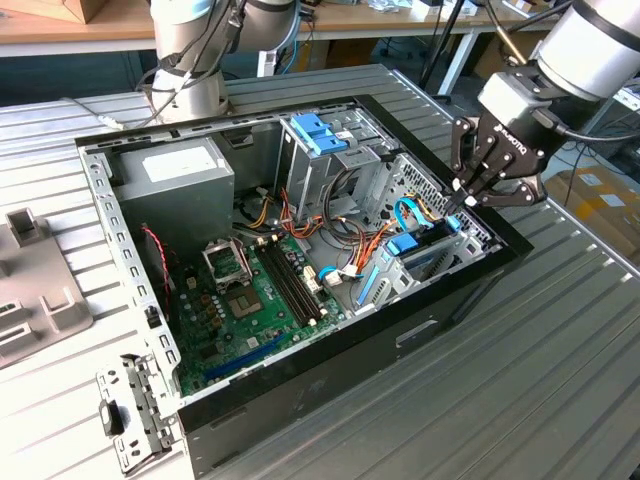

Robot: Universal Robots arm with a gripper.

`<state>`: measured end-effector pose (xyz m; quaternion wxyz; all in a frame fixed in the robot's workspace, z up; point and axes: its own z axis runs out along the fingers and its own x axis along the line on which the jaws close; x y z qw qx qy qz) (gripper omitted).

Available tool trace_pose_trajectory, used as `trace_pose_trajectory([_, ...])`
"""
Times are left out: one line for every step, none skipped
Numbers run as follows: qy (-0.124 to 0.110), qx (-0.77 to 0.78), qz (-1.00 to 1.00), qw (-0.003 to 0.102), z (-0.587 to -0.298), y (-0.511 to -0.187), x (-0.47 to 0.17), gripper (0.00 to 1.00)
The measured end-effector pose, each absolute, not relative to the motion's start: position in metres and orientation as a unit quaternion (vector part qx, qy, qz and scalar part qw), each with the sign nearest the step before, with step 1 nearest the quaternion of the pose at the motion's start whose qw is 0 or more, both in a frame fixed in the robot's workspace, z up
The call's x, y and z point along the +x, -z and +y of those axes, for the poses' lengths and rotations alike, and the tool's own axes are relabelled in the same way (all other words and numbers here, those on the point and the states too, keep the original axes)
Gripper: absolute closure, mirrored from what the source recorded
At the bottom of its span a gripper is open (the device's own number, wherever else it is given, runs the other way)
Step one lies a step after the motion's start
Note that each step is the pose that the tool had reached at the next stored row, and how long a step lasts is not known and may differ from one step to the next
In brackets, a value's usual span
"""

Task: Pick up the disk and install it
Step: 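Insert the second disk wire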

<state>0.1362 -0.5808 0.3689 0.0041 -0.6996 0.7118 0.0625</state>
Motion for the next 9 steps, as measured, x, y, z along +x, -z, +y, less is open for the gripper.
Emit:
trace_pose_trajectory([-0.063,-0.700,0.712,0.004,-0.5808,-0.3698,0.1375,0.89])
trace_pose_trajectory([-0.063,-0.700,0.712,0.004,-0.5809,-0.3706,0.1389,0.89])
trace_pose_trajectory([-0.063,-0.700,0.712,0.004,-0.5809,-0.3708,0.1400,0.89])
trace_pose_trajectory([-0.063,-0.700,0.712,0.004,-0.5808,-0.3708,0.1406,0.89])
trace_pose_trajectory([-0.063,-0.700,0.712,0.004,-0.5808,-0.3708,0.1407,0.89])
trace_pose_trajectory([-0.063,-0.700,0.712,0.004,-0.5809,-0.3709,0.1409,0.89])
trace_pose_trajectory([-0.063,-0.700,0.712,0.004,-0.5809,-0.3709,0.1412,0.89])
trace_pose_trajectory([-0.063,-0.700,0.712,0.004,-0.5809,-0.3709,0.1413,0.89])
trace_pose_trajectory([-0.063,-0.700,0.712,0.004,-0.5809,-0.3709,0.1413,0.89])
